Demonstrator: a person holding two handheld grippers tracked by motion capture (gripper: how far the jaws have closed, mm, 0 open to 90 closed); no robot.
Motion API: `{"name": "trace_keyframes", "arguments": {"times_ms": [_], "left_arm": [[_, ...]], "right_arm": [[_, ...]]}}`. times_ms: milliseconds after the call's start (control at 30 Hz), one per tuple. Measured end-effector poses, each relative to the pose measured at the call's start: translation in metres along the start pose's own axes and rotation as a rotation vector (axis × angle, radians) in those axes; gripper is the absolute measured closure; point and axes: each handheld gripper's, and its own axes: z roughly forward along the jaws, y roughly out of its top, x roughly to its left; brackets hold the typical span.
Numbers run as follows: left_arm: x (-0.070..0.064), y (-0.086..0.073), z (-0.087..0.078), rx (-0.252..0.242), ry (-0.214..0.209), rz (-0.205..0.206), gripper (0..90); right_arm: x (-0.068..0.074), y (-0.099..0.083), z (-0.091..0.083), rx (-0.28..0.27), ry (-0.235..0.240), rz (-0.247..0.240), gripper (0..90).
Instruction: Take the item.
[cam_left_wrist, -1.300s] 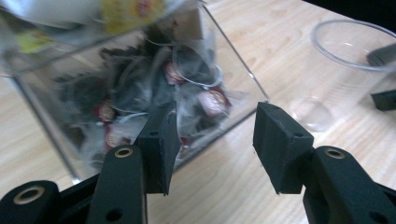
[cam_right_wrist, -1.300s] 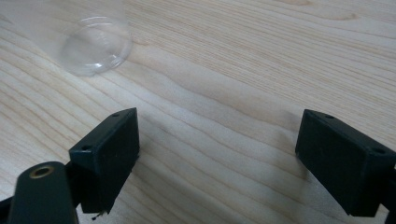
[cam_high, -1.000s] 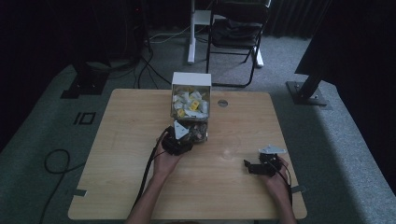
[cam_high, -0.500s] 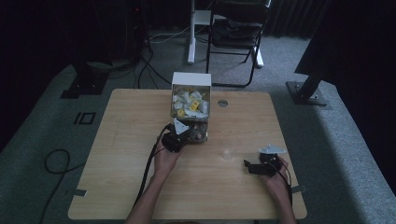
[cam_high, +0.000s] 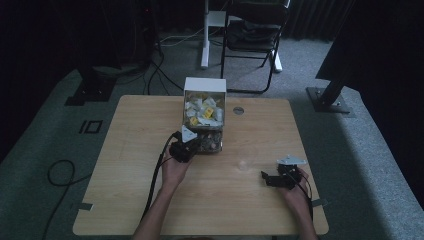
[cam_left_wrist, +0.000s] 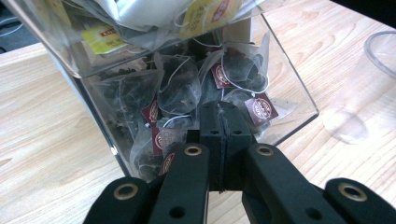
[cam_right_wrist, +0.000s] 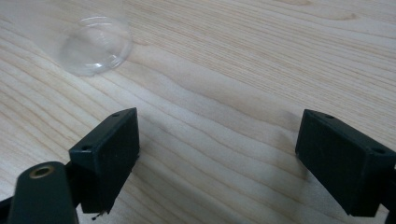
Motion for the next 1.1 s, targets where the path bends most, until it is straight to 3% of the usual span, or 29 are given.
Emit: {"name": "trace_keyframes", "arguments": {"times_ms": [333,733,1100], "left_arm": [[0.003,0.002,-0.009,-0.016,-0.023,-0.017,90.0],[0.004,0.012,-0.019,-0.035,-0.034,-0.002,90.0],[0.005,0.016,-0.026,-0.052,-0.045,-0.013,90.0]], "right_arm": [[0.0,0.0,0.0,0.0,0.0,0.0,13.4],[0.0,0.0,0.0,-0.001,-0.001,-0.002,13.4],[0.0,0.0,0.0,-0.001,0.0,-0.001,13.5]]}}
